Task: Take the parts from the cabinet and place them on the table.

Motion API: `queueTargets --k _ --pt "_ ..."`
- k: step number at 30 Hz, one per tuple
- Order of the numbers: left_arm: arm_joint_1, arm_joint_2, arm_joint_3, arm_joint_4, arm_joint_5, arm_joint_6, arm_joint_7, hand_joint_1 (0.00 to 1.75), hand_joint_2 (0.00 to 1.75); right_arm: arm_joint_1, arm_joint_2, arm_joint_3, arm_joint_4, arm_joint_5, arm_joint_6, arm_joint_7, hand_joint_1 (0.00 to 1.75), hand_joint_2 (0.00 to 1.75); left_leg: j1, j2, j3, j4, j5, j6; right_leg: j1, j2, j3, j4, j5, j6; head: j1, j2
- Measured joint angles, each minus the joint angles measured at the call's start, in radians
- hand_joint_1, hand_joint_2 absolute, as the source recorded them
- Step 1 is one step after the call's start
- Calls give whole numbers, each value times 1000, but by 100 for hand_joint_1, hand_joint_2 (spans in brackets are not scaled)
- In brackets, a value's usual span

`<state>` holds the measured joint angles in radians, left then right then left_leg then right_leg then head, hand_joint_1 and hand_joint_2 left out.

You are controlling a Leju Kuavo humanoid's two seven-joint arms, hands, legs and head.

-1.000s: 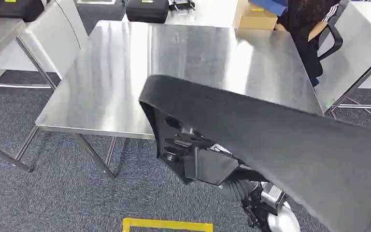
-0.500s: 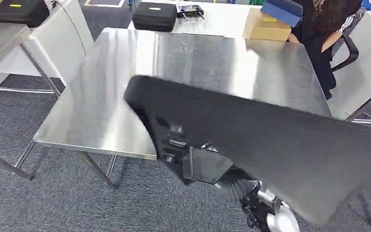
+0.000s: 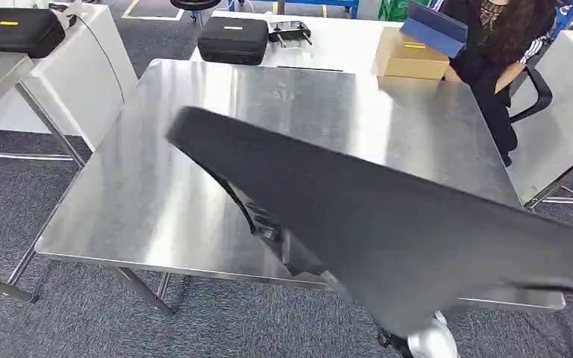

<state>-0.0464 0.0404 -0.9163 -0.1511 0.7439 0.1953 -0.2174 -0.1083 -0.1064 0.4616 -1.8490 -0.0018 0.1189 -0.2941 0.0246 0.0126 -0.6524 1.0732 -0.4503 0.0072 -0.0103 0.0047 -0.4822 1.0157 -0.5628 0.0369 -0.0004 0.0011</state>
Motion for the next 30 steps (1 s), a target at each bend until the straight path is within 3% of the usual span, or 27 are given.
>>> queueTargets --k 2,3,5,6,7,8,9,10,11,12,13,14,15,16,20,25,26,30 --pt "-2 -3 0 0 0 2 4 0 175 -1 0 -8 0 33 -50 14 175 175 4 -3 7 -10 7 19 -3 -4 8 2 -7 12 0 0" --pt "-2 -3 0 0 0 3 4 0 175 -2 0 -13 0 41 -62 19 175 175 1 -3 10 -12 4 27 -3 -5 -12 43 -28 9 1 0" --pt "-3 0 0 0 0 5 13 0 175 -4 -1 -20 0 56 -76 40 175 175 -1 -3 10 -12 -1 35 -2 -4 -90 175 -82 0 5 0" --pt "-3 0 0 0 -1 4 21 0 175 -7 -2 -23 6 78 -91 55 175 175 -5 -4 10 -12 -4 40 -3 -4 -147 267 -109 -2 5 0" --pt "-2 0 -1 0 -2 3 24 0 175 -14 -2 -24 16 113 -116 76 175 175 -7 -6 10 -11 -7 42 -3 -4 -186 319 -114 1 3 0" --pt "-3 0 -3 0 -5 3 29 0 175 -32 -2 -26 34 146 -138 94 175 175 -8 -10 14 -11 -10 41 -2 -4 -203 318 -97 9 5 0" --pt "-3 0 -5 0 -10 3 33 0 175 -55 -2 -27 61 167 -153 111 175 175 -9 -11 18 -11 -13 41 -2 -4 -193 269 -62 17 4 0" --pt "-5 0 -6 -1 -13 2 32 0 175 -81 -2 -28 86 176 -164 120 175 175 -11 -13 24 -11 -16 39 -1 -4 -161 177 -11 25 5 0" --pt "-6 -1 -6 -2 -17 2 31 0 175 -109 -2 -30 109 181 -169 124 175 175 -11 -16 30 -12 -18 38 1 -4 -125 84 34 27 5 0" --pt "-7 -2 -8 -3 -22 2 29 0 175 -151 0 -29 142 192 -172 125 175 175 -11 -16 30 -13 -19 36 6 -4 -106 22 68 16 5 0" --pt "-10 -2 -11 -5 -23 2 29 0 175 -198 3 -26 191 206 -173 125 175 175 -19 -16 31 -10 -24 29 15 -3 -106 18 76 4 3 0" --pt "-12 -2 -13 -6 -25 5 29 0 175 -245 10 -22 238 218 -173 129 175 175 -19 -16 27 -10 -24 27 14 -3 -99 16 82 0 5 0" --pt "-14 1 -14 -6 -25 9 29 0 175 -288 16 -18 283 225 -174 130 175 175 -20 -17 28 -10 -24 40 8 -3 -100 15 89 6 2 0" --pt "-15 1 -14 -9 -24 11 29 0 175 -337 25 -11 328 234 -175 134 175 175 -19 -15 28 -12 -21 41 10 -1 -101 15 89 4 5 0" --pt "-22 0 -14 -15 -23 17 28 0 175 -503 78 40 539 278 -189 161 175 175 -18 -16 36 -25 -15 30 11 1 -101 15 89 3 3 0" --pt "-22 3 -14 -17 -21 8 35 0 175 -654 127 108 745 351 -219 194 175 175 -18 -16 38 -33 -12 24 11 0 -103 15 88 2 3 0" --pt "-22 3 -14 -17 -21 8 35 0 175 -677 137 120 781 370 -225 201 0 0 -18 -16 38 -33 -12 23 11 0 -103 16 87 0 3 0" --pt "-22 3 -14 -17 -21 -3 73 0 175 -759 168 164 905 421 -236 243 0 0 -18 -16 38 -33 -14 21 11 0 -103 16 85 -3 3 0"
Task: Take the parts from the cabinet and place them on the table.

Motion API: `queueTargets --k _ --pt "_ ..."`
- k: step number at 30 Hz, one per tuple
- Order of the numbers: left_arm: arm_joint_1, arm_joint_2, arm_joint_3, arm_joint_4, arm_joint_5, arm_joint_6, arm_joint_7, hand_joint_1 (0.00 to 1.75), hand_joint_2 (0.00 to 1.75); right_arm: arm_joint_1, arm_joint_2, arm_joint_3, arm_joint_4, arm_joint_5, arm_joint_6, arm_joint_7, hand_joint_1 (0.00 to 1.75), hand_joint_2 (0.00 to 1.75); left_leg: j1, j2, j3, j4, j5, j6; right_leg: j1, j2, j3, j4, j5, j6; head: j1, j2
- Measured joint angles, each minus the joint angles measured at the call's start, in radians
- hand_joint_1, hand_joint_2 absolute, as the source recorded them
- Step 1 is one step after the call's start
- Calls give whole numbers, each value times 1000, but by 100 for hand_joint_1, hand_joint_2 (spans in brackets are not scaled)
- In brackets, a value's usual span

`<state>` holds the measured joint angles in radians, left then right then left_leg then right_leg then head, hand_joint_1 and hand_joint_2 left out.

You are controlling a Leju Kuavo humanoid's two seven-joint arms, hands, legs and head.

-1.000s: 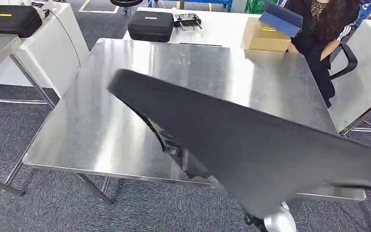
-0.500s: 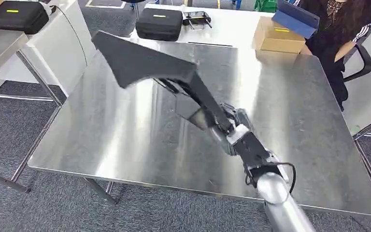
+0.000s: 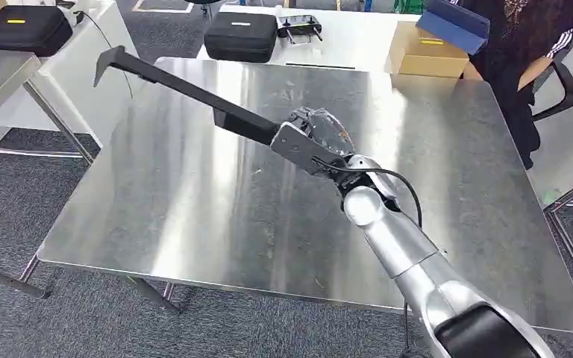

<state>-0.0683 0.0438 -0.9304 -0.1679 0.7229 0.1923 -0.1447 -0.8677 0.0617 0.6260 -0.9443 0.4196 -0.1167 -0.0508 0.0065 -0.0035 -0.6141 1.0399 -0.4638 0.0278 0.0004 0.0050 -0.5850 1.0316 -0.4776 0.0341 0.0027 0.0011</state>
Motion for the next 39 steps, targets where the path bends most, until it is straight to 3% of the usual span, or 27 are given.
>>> queueTargets --k 6,7,17,29,34,39 --pt "0 6 -1 0 -2 -8 21 0 175 -80 26 45 118 62 -7 47 0 0 -1 -1 0 0 0 0 0 -1 1 -1 0 0 0 0" --pt "0 7 -1 0 -2 -7 23 0 0 -86 26 50 128 70 -11 51 0 0 -1 -1 0 0 0 0 0 -1 1 -2 0 0 1 0" --pt "-2 8 -4 -4 -2 -9 34 0 0 -97 24 72 188 110 -54 69 0 0 -3 0 0 0 -1 0 -1 -1 1 -2 0 0 0 0" --pt "-2 11 -16 -6 -3 -10 34 0 0 -96 21 79 200 115 -56 71 0 0 -3 0 0 0 -1 0 -2 -1 1 -2 0 0 0 0" --pt "-1 11 -15 -7 11 -14 15 0 0 -65 27 37 159 -92 3 -12 0 0 -3 0 0 0 -1 0 -2 -1 1 -2 0 0 0 0" --pt "4 14 -9 -6 45 -30 -9 0 0 3 29 -24 -29 -308 54 -49 0 0 -6 -1 0 1 -3 2 -7 -1 1 -4 0 1 0 0"
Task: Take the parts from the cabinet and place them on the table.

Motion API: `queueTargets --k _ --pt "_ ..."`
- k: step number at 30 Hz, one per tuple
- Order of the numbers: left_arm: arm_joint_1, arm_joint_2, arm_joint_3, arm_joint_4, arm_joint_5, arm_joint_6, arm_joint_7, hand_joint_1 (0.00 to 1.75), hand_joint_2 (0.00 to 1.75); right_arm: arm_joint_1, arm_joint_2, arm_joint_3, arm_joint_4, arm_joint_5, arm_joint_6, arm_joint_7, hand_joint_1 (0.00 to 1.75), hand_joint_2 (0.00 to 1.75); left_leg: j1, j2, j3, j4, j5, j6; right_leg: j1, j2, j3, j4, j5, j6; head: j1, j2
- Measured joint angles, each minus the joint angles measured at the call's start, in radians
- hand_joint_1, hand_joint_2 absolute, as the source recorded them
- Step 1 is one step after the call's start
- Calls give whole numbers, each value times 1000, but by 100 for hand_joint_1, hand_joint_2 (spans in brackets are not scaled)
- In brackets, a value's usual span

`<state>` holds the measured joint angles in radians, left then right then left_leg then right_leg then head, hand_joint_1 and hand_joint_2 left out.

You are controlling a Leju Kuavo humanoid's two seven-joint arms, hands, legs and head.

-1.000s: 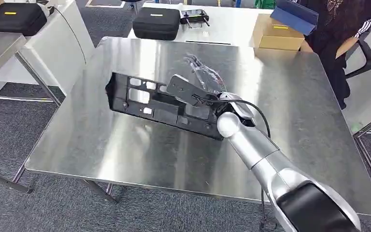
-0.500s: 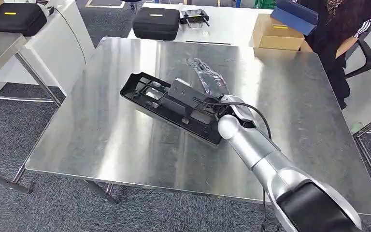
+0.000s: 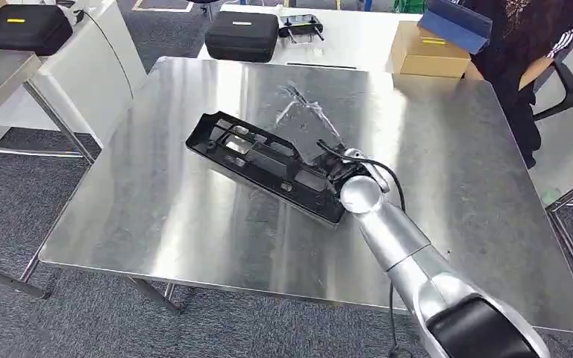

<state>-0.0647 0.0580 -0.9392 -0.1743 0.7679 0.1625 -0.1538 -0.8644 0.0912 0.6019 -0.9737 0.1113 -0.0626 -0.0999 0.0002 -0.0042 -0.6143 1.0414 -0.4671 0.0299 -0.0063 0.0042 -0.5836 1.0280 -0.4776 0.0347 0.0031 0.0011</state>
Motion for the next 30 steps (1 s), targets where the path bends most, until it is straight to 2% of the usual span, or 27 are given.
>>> queueTargets --k 6,7,8,9,10,12,13,14,15,16,17,18,19,20,21,22,23,24,25,26,27,28,29,30 --pt "13 3 18 0 16 -2 -13 0 0 38 -8 -19 -182 -63 17 10 0 0 -9 0 0 1 -5 10 -8 0 1 -4 0 2 -1 0" --pt "13 4 20 0 18 -2 -14 0 0 42 -9 -20 -203 -72 19 11 0 0 -9 0 1 0 0 15 -8 0 4 -7 5 8 -1 0" --pt "14 3 20 0 19 -2 -14 0 0 44 -11 -21 -220 -83 26 11 0 0 0 2 8 -14 9 20 1 1 5 -7 4 11 0 0" --pt "14 1 21 0 19 -2 -17 0 0 49 -14 -21 -235 -94 33 10 0 0 7 8 17 -23 14 22 -3 0 -2 6 -11 10 0 0" --pt "14 2 22 0 21 -2 -19 0 0 50 -18 -21 -246 -101 36 9 0 0 11 8 19 -27 17 27 1 0 -21 51 -39 5 3 0" --pt "14 0 24 0 27 -2 -24 0 0 63 -25 -21 -261 -115 36 1 0 0 12 9 18 -27 17 26 -6 0 -93 211 -104 2 5 0" --pt "15 0 25 0 27 -2 -25 0 0 72 -30 -21 -267 -120 37 -5 0 0 12 9 18 -27 17 26 -9 0 -122 274 -122 6 5 0" --pt "15 0 27 0 28 -2 -25 0 0 84 -37 -21 -274 -132 41 -10 0 0 14 9 18 -27 17 25 -13 0 -136 303 -123 14 6 0" --pt "16 -1 27 0 28 -3 -25 0 0 93 -41 -21 -281 -146 47 -16 0 0 18 9 18 -27 18 22 -17 0 -124 277 -103 27 5 0" --pt "16 -3 27 0 29 -3 -26 0 0 99 -44 -22 -291 -156 53 -21 0 0 22 9 18 -26 18 17 -21 -1 -90 208 -68 43 6 0" --pt "16 -3 28 0 29 -3 -26 0 0 101 -46 -22 -299 -167 54 -24 0 0 27 9 18 -26 18 11 -26 -4 -39 108 -29 59 5 0" --pt "16 -3 28 0 31 -3 -27 0 0 104 -48 -22 -310 -187 63 -30 0 0 27 8 18 -24 17 1 -32 -9 12 11 0 70 6 0" --pt "16 1 30 0 33 -3 -29 0 0 109 -53 -24 -322 -211 77 -37 0 0 25 6 13 -23 17 -8 -26 -4 37 -9 -3 62 10 0" --pt "16 -2 34 0 37 -3 -31 0 0 122 -56 -27 -341 -238 92 -42 0 0 23 4 14 -24 22 -16 -15 6 23 -3 10 48 6 0" --pt "16 -2 38 0 38 -3 -31 0 0 129 -61 -31 -354 -252 97 -45 0 0 21 2 10 -19 24 -20 -21 5 22 -9 3 39 9 0" --pt "18 -3 39 0 39 -3 -31 0 0 137 -64 -32 -365 -259 102 -45 0 0 23 1 9 -23 28 -26 -19 6 17 -5 4 34 5 0" --pt "20 -3 39 0 40 -3 -31 0 0 142 -66 -32 -375 -262 105 -45 0 0 27 1 6 -25 32 -34 -23 6 13 -8 10 22 4 0" --pt "20 -3 39 0 40 -3 -31 0 0 143 -67 -32 -383 -264 106 -45 0 0 34 1 -2 -14 15 -37 -33 6 9 -12 17 10 2 0" --pt "20 -4 40 0 40 -3 -31 0 0 145 -68 -32 -389 -266 106 -46 0 0 33 3 -18 24 -27 -37 -29 6 4 -12 21 -2 2 0" --pt "20 -5 40 0 40 -3 -31 0 0 146 -68 -33 -394 -268 106 -46 0 0 33 2 -44 90 -75 -37 -26 5 -2 -12 25 -15 1 0" --pt "20 -5 42 0 40 -3 -31 0 0 149 -68 -33 -397 -282 114 -49 0 0 32 1 -76 175 -122 -39 -22 3 -8 -12 29 -21 0 0" --pt "20 -4 43 0 41 -3 -31 0 0 154 -69 -34 -401 -303 126 -55 0 0 33 1 -101 245 -152 -41 -18 3 -14 -11 33 -27 0 0" --pt "20 -5 43 0 43 -3 -32 0 0 166 -72 -37 -409 -331 140 -62 0 0 33 1 -110 284 -161 -41 -15 2 -18 -11 37 -29 -1 0" --pt "20 -5 44 0 46 -3 -36 0 0 183 -76 -39 -424 -360 156 -69 0 0 33 1 -93 271 -146 -39 -13 1 -22 -11 40 -27 1 0"
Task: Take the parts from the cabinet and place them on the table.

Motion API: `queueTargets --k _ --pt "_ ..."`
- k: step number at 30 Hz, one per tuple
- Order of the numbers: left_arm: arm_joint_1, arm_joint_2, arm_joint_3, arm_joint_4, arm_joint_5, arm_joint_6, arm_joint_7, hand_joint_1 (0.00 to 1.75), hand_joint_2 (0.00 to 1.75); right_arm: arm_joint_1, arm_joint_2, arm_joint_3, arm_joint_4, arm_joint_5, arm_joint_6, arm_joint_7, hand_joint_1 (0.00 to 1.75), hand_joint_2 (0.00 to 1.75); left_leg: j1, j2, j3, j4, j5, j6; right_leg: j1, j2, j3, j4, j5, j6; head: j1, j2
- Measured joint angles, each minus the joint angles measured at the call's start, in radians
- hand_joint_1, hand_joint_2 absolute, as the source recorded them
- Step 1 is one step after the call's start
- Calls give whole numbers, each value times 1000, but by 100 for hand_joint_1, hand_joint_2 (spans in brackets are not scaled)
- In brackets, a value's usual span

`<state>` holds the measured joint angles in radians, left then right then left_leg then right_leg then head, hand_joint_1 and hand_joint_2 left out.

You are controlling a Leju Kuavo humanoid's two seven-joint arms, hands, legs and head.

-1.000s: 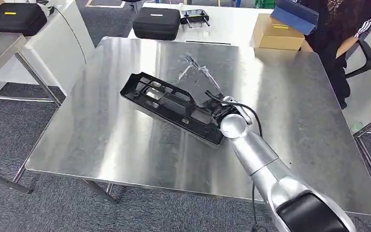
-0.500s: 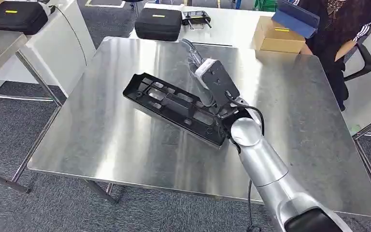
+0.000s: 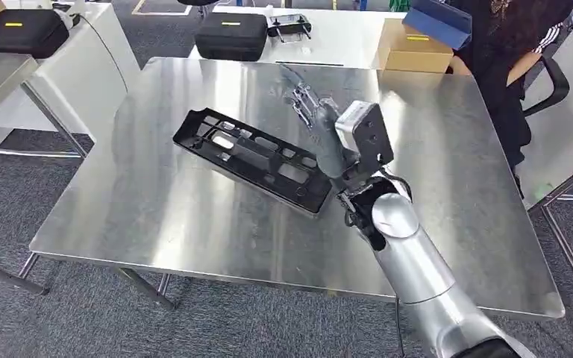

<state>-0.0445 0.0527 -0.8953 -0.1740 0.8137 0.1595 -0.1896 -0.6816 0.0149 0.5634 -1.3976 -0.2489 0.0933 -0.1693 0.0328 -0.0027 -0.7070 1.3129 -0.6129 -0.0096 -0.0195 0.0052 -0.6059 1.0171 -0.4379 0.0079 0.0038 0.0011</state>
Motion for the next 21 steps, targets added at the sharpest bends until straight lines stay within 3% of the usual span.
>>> queueTargets --k 1,3,4,5,7,8,9,10,11,12,13,14,15,16,18,19,20,21 --pt "0 0 0 0 1 -1 -3 0 0 17 -4 -1 -16 -24 14 -6 0 0 0 0 36 -50 30 2 0 -1 -3 1 4 0 -1 0" --pt "-1 0 1 0 3 -1 -11 0 0 48 -16 -3 -59 -74 51 -19 0 0 2 0 153 -225 91 4 0 0 -6 3 9 9 -2 0" --pt "-2 0 2 0 3 -1 -11 0 0 65 -20 -4 -82 -90 63 -25 0 0 2 -2 188 -283 77 7 3 -1 -8 5 11 13 -2 0" --pt "-1 0 2 0 3 -2 -11 0 0 81 -27 -6 -108 -101 73 -29 0 0 -6 -7 185 -277 93 12 9 -1 -11 5 17 21 1 0" --pt "-1 -2 2 0 3 -2 -12 0 0 102 -34 -5 -136 -107 81 -29 0 0 -13 -7 177 -279 92 19 7 0 -14 2 28 36 0 0" --pt "-1 -2 2 0 3 -2 -12 0 0 112 -38 -6 -148 -109 81 -29 0 0 -15 -6 172 -283 100 29 7 1 -16 -2 35 47 2 0" --pt "-1 -4 2 0 3 -2 -12 0 0 118 -46 -8 -158 -110 81 -29 0 0 -6 0 165 -292 117 44 9 2 -26 4 32 55 2 0" --pt "-2 -4 3 0 3 -2 -12 0 0 120 -50 -8 -165 -110 81 -29 0 0 -11 1 153 -294 126 50 7 1 -47 29 -4 47 2 0" --pt "-2 -3 3 0 4 -2 -12 0 0 123 -54 -8 -171 -110 82 -29 0 0 -11 4 141 -294 136 59 6 1 -68 91 -55 37 8 0" --pt "-1 -3 4 0 4 -2 -12 0 0 127 -56 -8 -176 -110 82 -29 0 0 -13 6 129 -293 145 61 6 1 -92 169 -99 32 8 0" --pt "-1 -3 5 0 4 -2 -12 0 0 131 -60 -8 -179 -110 82 -29 0 0 -15 7 117 -293 154 62 6 1 -114 247 -134 32 7 0" --pt "-1 -3 6 0 4 -2 -12 0 0 137 -63 -8 -182 -110 84 -30 0 0 -17 8 104 -292 162 62 6 1 -124 304 -153 38 8 0" --pt "-1 -3 7 0 4 -2 -12 0 0 146 -66 -8 -184 -117 97 -38 0 0 -18 9 93 -292 171 62 6 1 -108 309 -148 46 7 0" --pt "-1 -3 8 0 5 -2 -13 0 0 155 -69 -8 -191 -119 109 -52 0 0 -18 9 85 -291 178 60 7 1 -71 269 -131 55 8 0" --pt "-1 -4 8 0 6 -2 -13 0 0 171 -74 -6 -214 -95 125 -87 0 0 -18 9 72 -291 190 55 7 0 49 92 -83 67 7 0" --pt "-1 -5 8 0 8 -2 -14 0 0 182 -76 -5 -232 -73 127 -106 0 0 -17 9 70 -291 195 51 7 -1 107 4 -84 60 8 0" --pt "-1 -7 9 0 13 -2 -18 0 0 199 -78 -4 -254 -53 127 -124 0 0 -21 9 64 -290 203 42 19 0 137 -42 -95 49 6 0" --pt "0 -8 9 0 14 -2 -19 0 0 223 -82 -3 -277 -36 128 -141 0 0 -20 9 67 -296 212 37 24 0 130 -36 -87 44 6 0"
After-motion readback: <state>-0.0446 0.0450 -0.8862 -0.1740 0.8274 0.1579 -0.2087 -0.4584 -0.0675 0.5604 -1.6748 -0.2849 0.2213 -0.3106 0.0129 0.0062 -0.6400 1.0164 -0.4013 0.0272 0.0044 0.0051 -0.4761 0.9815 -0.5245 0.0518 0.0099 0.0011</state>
